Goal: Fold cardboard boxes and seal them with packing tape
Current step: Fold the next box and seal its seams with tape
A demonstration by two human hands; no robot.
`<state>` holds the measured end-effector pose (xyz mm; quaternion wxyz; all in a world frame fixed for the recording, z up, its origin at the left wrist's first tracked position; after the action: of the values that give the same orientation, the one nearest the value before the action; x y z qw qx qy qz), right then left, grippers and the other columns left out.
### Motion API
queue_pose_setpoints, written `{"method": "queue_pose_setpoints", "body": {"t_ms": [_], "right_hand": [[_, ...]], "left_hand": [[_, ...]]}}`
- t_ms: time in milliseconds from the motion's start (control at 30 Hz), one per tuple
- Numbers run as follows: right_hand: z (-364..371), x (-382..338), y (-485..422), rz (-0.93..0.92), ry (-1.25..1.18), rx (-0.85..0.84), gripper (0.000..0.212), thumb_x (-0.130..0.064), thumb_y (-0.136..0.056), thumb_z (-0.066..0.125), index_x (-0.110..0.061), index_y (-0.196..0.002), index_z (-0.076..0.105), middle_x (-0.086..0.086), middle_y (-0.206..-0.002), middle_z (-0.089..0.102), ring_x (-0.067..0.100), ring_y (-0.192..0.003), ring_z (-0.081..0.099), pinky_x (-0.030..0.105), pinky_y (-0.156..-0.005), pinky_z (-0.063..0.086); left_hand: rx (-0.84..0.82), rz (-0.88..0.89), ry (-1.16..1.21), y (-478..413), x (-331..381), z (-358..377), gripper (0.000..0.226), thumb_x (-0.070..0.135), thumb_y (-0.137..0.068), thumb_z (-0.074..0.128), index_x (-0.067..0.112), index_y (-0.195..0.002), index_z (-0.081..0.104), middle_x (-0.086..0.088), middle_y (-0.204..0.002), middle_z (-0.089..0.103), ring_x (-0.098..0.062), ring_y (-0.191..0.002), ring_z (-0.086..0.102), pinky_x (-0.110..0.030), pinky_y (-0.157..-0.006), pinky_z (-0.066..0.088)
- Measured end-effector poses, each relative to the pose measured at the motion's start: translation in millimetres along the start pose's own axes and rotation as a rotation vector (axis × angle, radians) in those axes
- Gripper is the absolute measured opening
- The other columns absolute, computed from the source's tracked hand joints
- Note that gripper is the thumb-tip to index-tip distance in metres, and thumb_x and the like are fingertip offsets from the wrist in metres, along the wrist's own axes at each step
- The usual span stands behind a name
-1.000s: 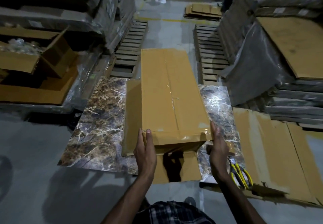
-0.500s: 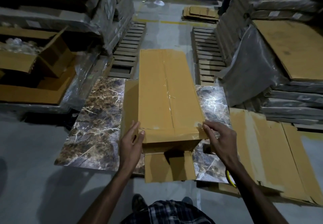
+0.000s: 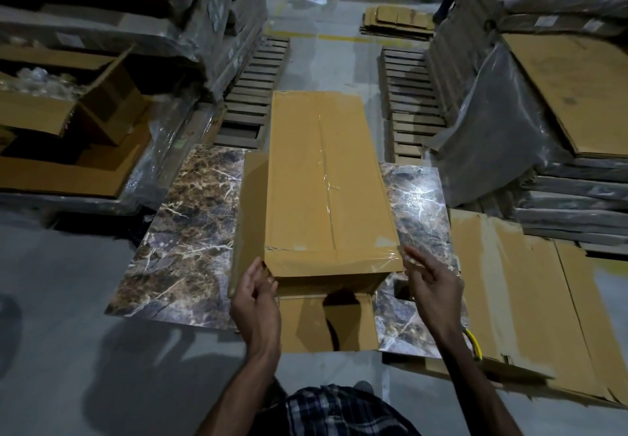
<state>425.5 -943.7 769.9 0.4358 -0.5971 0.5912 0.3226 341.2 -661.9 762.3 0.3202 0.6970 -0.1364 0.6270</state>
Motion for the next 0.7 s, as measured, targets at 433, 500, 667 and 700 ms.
{"method": "queue_pose_setpoints", "body": {"t_ms": [433,500,667,700], "right_hand": [[-22.2,12.5,-63.8,-0.711,0.647,-0.389,0.027,-0.04,-0.094,0.068,-0.036,-0.12,0.074,-0.015,-0.13,0.066,0.014,-0.089,0.073,0.035,-0.057,0.057],[-20.7,8.9,-66.9,-0.762,0.673,-0.38,0.024,-0.045,-0.098,0.063,-0.036,-0.117,0.074,-0.016,-0.126,0.067,0.013,-0.089,0.072,0.032,-0.053,0.055],[-12.1,3.8,-69.0,-0.942,0.662,-0.316,0.025,-0.041,-0.099,0.061,-0.023,-0.104,0.077,-0.004,-0.111,0.073,0.016,-0.084,0.071,0.029,-0.049,0.053],[-9.9,7.7,-68.6,-0.994,0.663,-0.314,0.024,-0.039,-0.1,0.06,-0.021,-0.105,0.076,-0.002,-0.109,0.073,0.017,-0.08,0.071,0.03,-0.048,0.053]], "left_hand": [[-0.496,0.985,-0.764,-76.9,19.2,-21.0,0.04,-0.005,-0.081,0.083,0.015,-0.115,0.079,-0.002,-0.133,0.068,-0.006,-0.115,0.062,-0.011,-0.104,0.044],[-0.52,1.042,-0.808,-82.6,18.2,-19.8,0.039,-0.004,-0.079,0.085,0.013,-0.113,0.079,-0.004,-0.13,0.07,-0.011,-0.111,0.065,-0.008,-0.106,0.04],[-0.517,1.308,-0.857,-84.4,14.6,-19.3,0.022,0.02,-0.095,0.067,0.011,-0.109,0.081,-0.008,-0.122,0.075,-0.026,-0.098,0.075,-0.031,-0.092,0.057],[-0.517,1.379,-0.874,-86.1,13.2,-19.3,0.021,0.021,-0.097,0.066,0.01,-0.108,0.081,-0.009,-0.122,0.076,-0.028,-0.095,0.075,-0.035,-0.086,0.06]]}}
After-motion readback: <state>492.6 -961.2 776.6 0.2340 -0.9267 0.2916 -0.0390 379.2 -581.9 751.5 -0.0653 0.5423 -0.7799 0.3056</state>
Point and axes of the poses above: each hand's wrist, its own y-axis away from the middle knuckle, its own z-axis out of the palm, x = y × z, the point moved 3 cm from there along -y, towards the middle knuckle
